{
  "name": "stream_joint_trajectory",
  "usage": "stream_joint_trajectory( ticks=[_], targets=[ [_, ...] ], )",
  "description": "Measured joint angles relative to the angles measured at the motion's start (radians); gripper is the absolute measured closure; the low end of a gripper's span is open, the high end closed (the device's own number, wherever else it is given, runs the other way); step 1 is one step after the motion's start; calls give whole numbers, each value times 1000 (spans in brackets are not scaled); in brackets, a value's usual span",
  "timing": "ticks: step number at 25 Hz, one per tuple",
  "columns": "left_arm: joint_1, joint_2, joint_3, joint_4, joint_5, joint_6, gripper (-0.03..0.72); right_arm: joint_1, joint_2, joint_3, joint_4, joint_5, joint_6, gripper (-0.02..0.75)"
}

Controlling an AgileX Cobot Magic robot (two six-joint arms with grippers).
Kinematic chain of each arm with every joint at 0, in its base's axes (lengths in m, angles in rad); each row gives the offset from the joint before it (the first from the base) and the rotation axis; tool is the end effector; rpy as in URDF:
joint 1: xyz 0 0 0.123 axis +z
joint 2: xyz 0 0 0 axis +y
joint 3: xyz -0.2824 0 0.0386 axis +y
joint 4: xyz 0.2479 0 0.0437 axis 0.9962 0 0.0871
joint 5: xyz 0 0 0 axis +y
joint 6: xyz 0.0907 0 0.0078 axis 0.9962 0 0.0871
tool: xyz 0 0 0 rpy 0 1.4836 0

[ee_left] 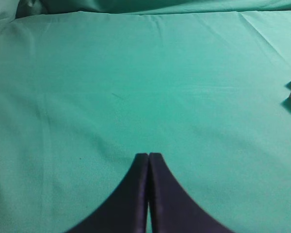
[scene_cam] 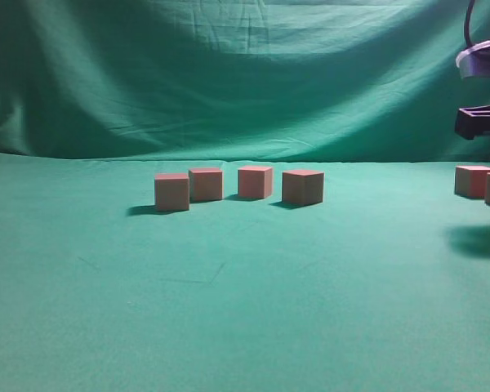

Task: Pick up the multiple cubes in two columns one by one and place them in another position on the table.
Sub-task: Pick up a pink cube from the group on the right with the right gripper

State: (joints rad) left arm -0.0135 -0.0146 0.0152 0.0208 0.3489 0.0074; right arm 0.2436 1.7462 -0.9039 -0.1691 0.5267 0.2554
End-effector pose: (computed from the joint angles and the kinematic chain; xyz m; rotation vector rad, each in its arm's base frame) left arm 0.0529 -0.0001 0.1773 0.0321 1.8328 0.0160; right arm 0.3039 0.0676 0.1516 -0.1731 2.8308 -0.0444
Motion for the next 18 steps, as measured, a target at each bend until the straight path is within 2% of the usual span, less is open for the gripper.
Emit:
stream_joint_trajectory(
  ticks=[3, 7, 11, 14, 18],
  targets=[
    [0, 0, 0, 0, 0, 0, 688, 0, 6, -34, 0, 75, 0, 468],
    [0, 0, 0, 0, 0, 0, 688, 0, 1, -127, 12, 240, -2, 453],
    [0, 0, 0, 0, 0, 0, 688, 16, -82, -194, 87, 340, -58, 453],
    [0, 0, 0, 0, 0, 0, 688, 94, -157, -207, 112, 358, -88, 453],
    [0, 0, 0, 0, 0, 0, 688, 280, -185, -207, 120, 366, -137, 453]
  ],
)
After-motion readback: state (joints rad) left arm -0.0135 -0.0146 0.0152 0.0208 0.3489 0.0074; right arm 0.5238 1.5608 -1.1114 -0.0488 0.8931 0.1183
